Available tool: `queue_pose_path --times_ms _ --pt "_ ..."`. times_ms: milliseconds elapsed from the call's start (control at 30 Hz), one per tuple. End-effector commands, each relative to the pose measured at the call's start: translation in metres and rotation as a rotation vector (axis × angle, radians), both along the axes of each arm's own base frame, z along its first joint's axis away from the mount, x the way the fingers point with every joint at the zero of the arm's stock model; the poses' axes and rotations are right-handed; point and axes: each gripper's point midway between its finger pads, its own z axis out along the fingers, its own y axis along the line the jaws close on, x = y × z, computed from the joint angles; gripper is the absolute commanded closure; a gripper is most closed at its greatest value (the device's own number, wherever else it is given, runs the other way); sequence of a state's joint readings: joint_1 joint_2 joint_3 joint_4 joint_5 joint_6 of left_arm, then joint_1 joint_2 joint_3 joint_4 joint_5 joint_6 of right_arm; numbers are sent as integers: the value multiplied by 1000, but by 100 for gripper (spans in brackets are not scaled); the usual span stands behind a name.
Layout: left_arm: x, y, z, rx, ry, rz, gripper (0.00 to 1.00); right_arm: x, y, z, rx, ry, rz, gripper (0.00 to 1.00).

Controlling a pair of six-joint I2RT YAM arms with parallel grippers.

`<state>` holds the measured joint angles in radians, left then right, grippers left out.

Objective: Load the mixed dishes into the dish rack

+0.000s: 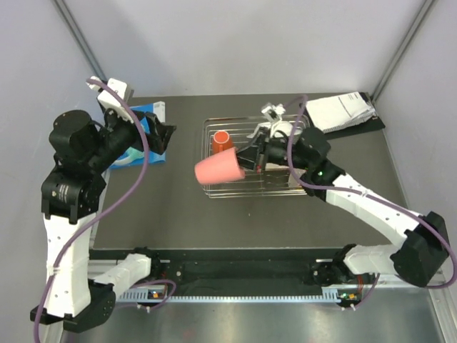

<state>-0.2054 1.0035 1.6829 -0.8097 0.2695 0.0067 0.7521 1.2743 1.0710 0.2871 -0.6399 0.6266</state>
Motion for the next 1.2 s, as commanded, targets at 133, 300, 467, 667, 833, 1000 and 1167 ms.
queue_pose_path --times_ms 133,300,467,667,833,1000,1167 --pt "-7 -89 47 -235 146 -522 1 -27 -46 42 471 215 267 100" --pt "4 -101 60 -336 209 -644 1 -7 -55 51 629 289 331 100" --pt "-5 -107 41 -410 347 -767 1 11 -47 70 661 267 331 100" --pt "-11 -105 9 -404 370 -753 1 37 -31 70 678 311 329 100" --pt "-6 -102 -13 -387 373 -702 1 51 -23 69 704 338 322 100" --pt "-5 -102 -17 -388 376 -692 1 59 -16 66 710 354 313 100" --pt "-1 -103 -33 -389 394 -680 1 57 -5 70 719 355 336 100"
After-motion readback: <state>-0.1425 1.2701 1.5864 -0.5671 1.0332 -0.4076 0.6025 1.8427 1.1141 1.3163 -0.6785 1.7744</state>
